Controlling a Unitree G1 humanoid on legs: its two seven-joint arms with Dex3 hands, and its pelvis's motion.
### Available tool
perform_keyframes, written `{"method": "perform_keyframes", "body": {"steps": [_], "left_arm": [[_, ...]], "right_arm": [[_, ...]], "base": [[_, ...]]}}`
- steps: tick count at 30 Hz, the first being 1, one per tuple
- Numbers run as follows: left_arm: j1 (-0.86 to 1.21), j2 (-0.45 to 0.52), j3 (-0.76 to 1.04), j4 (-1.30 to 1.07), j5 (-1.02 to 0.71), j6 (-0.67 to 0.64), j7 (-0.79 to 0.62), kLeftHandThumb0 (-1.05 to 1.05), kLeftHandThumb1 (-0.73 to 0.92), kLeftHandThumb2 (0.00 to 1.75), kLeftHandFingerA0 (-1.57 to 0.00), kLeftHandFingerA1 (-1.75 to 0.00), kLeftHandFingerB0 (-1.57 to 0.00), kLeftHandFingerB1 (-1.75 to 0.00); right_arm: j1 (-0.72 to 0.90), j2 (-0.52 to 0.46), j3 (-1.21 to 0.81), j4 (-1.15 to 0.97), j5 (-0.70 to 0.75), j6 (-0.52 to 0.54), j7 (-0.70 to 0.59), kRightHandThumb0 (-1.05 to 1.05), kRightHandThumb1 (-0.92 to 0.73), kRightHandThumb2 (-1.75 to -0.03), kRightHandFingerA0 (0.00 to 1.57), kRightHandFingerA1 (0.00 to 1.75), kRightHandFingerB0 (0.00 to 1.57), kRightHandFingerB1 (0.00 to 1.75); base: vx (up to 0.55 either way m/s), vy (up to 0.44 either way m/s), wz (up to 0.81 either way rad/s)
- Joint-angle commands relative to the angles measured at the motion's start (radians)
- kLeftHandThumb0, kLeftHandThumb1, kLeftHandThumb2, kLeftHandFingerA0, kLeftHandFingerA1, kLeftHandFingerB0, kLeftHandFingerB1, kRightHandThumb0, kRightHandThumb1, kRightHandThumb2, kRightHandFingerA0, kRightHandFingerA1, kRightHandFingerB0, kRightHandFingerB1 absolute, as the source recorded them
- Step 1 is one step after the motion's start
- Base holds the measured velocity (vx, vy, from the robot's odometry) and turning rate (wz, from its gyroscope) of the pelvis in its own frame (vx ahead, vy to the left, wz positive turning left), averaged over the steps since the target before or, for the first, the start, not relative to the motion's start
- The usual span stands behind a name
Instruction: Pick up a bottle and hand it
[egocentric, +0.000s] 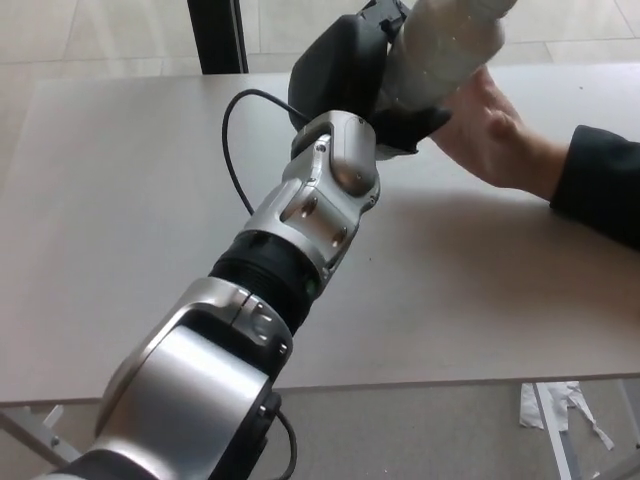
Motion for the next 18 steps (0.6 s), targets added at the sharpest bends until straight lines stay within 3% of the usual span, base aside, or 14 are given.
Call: {"method": "perform_keyframes", "body": {"steps": [1,2,5,6,7,8,9,11,12,13,14,15,16,18], "left_arm": [[-0.052,-0.057,-0.058,0.085,0.047,0.047,0.033,-0.20,0.72,0.65,-0.86,-1.42,-0.79,-0.78],[-0.058,-0.060,-0.066,0.093,0.048,0.065,0.017,-0.23,0.79,0.62,-0.80,-1.72,-0.69,-1.28],[-0.065,-0.061,-0.091,0.098,0.051,0.081,0.008,-0.19,0.73,0.62,-0.81,-1.64,-0.75,-1.12],[-0.074,-0.054,-0.144,0.109,0.094,0.082,-0.007,-0.19,0.69,0.60,-0.81,-1.56,-0.77,-0.92],[-0.087,-0.055,-0.166,0.119,0.107,0.093,-0.029,-0.15,0.64,0.61,-0.78,-1.42,-0.78,-0.84],[-0.092,-0.054,-0.177,0.123,0.107,0.099,-0.036,-0.15,0.64,0.61,-0.78,-1.42,-0.78,-0.84],[-0.097,-0.056,-0.183,0.126,0.102,0.108,-0.040,-0.13,0.64,0.61,-0.77,-1.45,-0.77,-0.91],[-0.114,-0.060,-0.203,0.137,0.107,0.133,-0.063,-0.15,0.65,0.62,-0.75,-1.43,-0.75,-0.87],[-0.121,-0.063,-0.218,0.143,0.114,0.142,-0.071,-0.14,0.63,0.59,-0.75,-1.24,-0.76,-0.74],[-0.125,-0.064,-0.229,0.147,0.119,0.146,-0.084,-0.13,0.62,0.58,-0.76,-1.12,-0.75,-0.65],[-0.130,-0.064,-0.248,0.153,0.130,0.146,-0.101,-0.15,0.60,0.57,-0.79,-1.03,-0.74,-0.61],[-0.136,-0.067,-0.269,0.160,0.142,0.153,-0.116,-0.16,0.58,0.57,-0.80,-1.06,-0.73,-0.60],[-0.138,-0.067,-0.282,0.162,0.145,0.156,-0.123,-0.15,0.56,0.56,-0.80,-1.01,-0.73,-0.61],[-0.133,-0.067,-0.296,0.159,0.148,0.156,-0.116,-0.15,0.55,0.56,-0.82,-0.98,-0.74,-0.63]], "right_arm": [[0.001,0.034,0.004,-0.055,0.020,0.058,-0.043,-1.04,-0.51,-0.63,0.61,1.28,0.55,1.10],[0.003,0.038,0.013,-0.070,0.008,0.072,-0.054,-1.05,-0.53,-0.63,0.60,1.30,0.54,1.10],[0.009,0.036,0.028,-0.079,-0.008,0.073,-0.048,-1.05,-0.54,-0.62,0.54,1.31,0.49,1.10],[0.009,0.039,0.032,-0.077,-0.013,0.065,-0.050,-1.05,-0.42,-1.05,0.63,1.18,0.46,0.97],[0.006,0.042,0.030,-0.072,-0.004,0.062,-0.044,-0.99,-0.38,-1.01,0.62,1.16,0.49,0.96],[0.004,0.044,0.031,-0.071,-0.001,0.062,-0.041,-0.99,-0.38,-1.01,0.62,1.16,0.49,0.96],[0.002,0.046,0.033,-0.069,-0.003,0.061,-0.042,-1.05,-0.31,-1.00,0.60,1.15,0.39,0.92],[0.001,0.049,0.035,-0.072,0.008,0.064,-0.031,-1.05,-0.31,-0.98,0.61,1.15,0.47,0.95],[0.000,0.047,0.038,-0.072,-0.001,0.065,-0.035,-1.05,-0.30,-0.98,0.61,1.16,0.48,0.96],[0.001,0.047,0.039,-0.076,-0.003,0.068,-0.037,-1.05,-0.55,-0.60,0.50,1.30,0.55,1.10],[0.002,0.048,0.039,-0.080,0.001,0.070,-0.035,-1.04,-0.54,-0.62,0.50,1.30,0.57,1.09],[0.001,0.047,0.037,-0.076,0.007,0.065,-0.027,-1.02,-0.32,-0.99,0.57,1.14,0.50,0.96],[0.003,0.047,0.038,-0.076,0.006,0.063,-0.026,-1.05,-0.55,-0.60,0.50,1.29,0.57,1.09],[0.005,0.048,0.036,-0.084,0.012,0.075,-0.028,-1.05,-0.55,-0.60,0.46,1.32,0.60,1.10]], "base": [[0.00,0.000,0.00],[0.00,0.000,0.00],[0.00,0.000,0.00],[0.00,0.000,0.00],[0.00,0.000,0.00],[0.00,0.000,0.00],[0.00,0.000,0.00],[0.00,0.000,0.00],[0.00,0.000,0.00],[0.00,0.000,0.00],[0.00,0.000,0.00],[0.00,0.000,0.00],[0.00,0.000,0.00],[0.00,0.000,0.00]]}}
